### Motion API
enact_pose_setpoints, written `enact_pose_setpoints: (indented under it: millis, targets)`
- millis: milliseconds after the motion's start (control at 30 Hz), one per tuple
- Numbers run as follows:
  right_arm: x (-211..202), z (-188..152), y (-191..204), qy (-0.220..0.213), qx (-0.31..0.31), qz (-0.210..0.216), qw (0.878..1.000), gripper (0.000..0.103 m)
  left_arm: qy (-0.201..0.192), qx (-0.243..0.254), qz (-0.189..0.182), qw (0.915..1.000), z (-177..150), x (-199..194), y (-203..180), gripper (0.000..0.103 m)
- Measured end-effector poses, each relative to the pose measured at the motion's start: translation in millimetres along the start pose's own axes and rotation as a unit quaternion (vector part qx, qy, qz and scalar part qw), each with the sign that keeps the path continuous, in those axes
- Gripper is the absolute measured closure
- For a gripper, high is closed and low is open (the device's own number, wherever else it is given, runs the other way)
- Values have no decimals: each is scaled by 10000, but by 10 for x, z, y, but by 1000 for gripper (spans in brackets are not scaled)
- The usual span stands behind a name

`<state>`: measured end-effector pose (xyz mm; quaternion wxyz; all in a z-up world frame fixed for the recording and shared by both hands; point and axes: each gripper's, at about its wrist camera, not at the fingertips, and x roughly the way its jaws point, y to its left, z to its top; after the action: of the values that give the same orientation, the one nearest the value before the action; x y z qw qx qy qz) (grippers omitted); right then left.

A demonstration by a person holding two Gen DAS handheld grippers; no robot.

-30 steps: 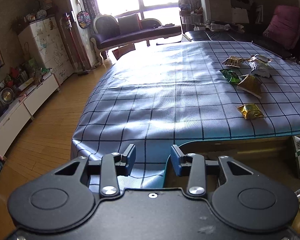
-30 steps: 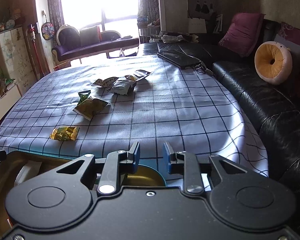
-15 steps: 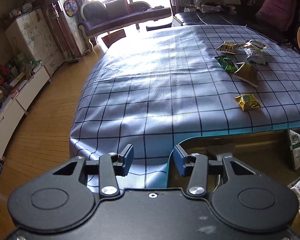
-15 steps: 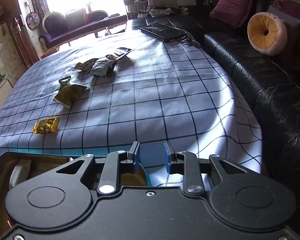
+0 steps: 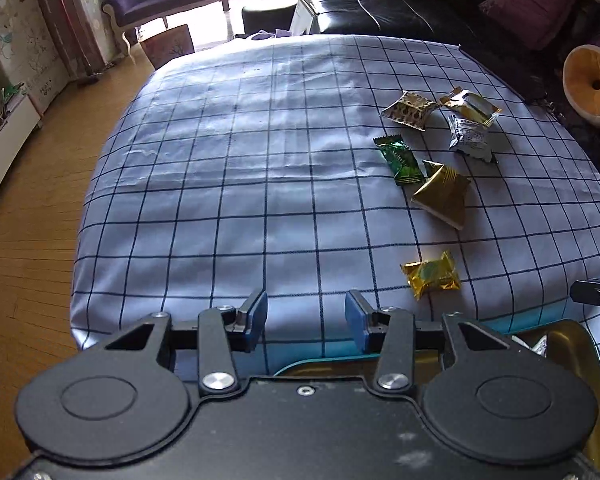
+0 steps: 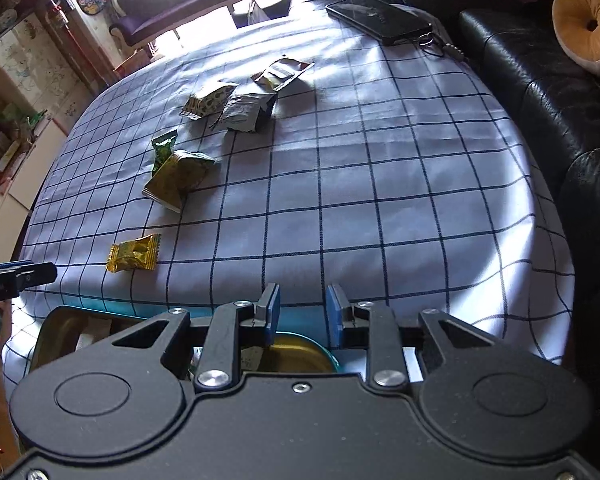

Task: Organize snacks
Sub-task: 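Move both open tools toward the remaining snack pile, then grasp the green wrapped candy with the left tool while the right tool grasps the yellow-green bag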

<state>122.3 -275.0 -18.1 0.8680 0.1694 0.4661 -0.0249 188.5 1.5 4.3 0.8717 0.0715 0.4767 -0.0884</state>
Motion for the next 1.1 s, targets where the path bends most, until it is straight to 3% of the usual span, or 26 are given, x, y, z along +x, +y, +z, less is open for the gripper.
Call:
enact_pose_setpoints:
  millis: [433, 733, 1100]
  targets:
    - [385, 499, 151, -72, -161, 196, 9997, 62, -63, 127, -301, 9994, 595, 488, -337, 57]
    - [553, 514, 306, -92, -232, 389, 9989, 62, 47, -262, -680, 9973, 1013, 821, -451, 58]
    - [588, 509, 420, -249, -423, 405, 9980, 62, 110, -319, -706, 9969, 1237, 1163, -587, 57]
